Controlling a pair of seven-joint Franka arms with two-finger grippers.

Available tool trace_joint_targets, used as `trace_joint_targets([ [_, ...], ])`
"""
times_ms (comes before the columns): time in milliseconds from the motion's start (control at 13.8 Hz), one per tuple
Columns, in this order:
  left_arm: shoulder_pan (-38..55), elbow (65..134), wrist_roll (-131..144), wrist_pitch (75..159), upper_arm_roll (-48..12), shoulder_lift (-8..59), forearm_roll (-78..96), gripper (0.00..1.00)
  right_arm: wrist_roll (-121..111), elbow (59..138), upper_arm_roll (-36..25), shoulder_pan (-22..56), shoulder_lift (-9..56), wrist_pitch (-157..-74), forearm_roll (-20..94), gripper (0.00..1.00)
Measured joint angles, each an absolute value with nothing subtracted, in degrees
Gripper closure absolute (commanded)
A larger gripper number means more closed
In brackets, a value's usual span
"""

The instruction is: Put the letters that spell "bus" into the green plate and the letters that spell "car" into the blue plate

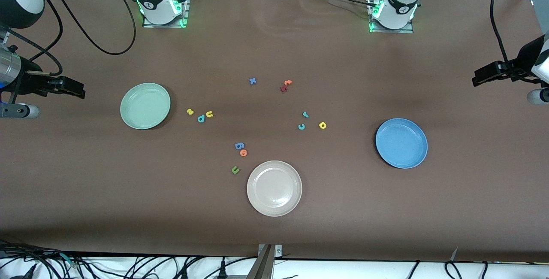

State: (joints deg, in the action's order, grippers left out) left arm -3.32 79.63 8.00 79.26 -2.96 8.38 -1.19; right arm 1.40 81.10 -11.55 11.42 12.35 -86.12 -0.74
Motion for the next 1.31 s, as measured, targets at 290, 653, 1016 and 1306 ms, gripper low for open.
trace_joint_targets([
  [290,-3.32,79.63,8.0,79.26,-3.02,8.38,-1.17,0.0,1.13,81.14,-11.55,11.42,12.49,-86.12,-0.74,0.0],
  [653,-3.31,79.63,8.0,79.26,-3.12,8.38,-1.14,0.0,1.04,81.14,-11.6,11.33,12.5,-86.12,-0.55,0.0],
  [1016,-3.24,79.63,7.99,79.26,-3.21,8.38,-1.14,0.0,0.14,81.15,-11.8,11.28,12.51,-86.12,-0.52,0.0],
  [1306,-3.15,79.63,7.99,79.26,-3.21,8.38,-1.14,0.0,0.06,81.16,-11.8,11.28,12.51,-86.12,-0.52,0.0],
])
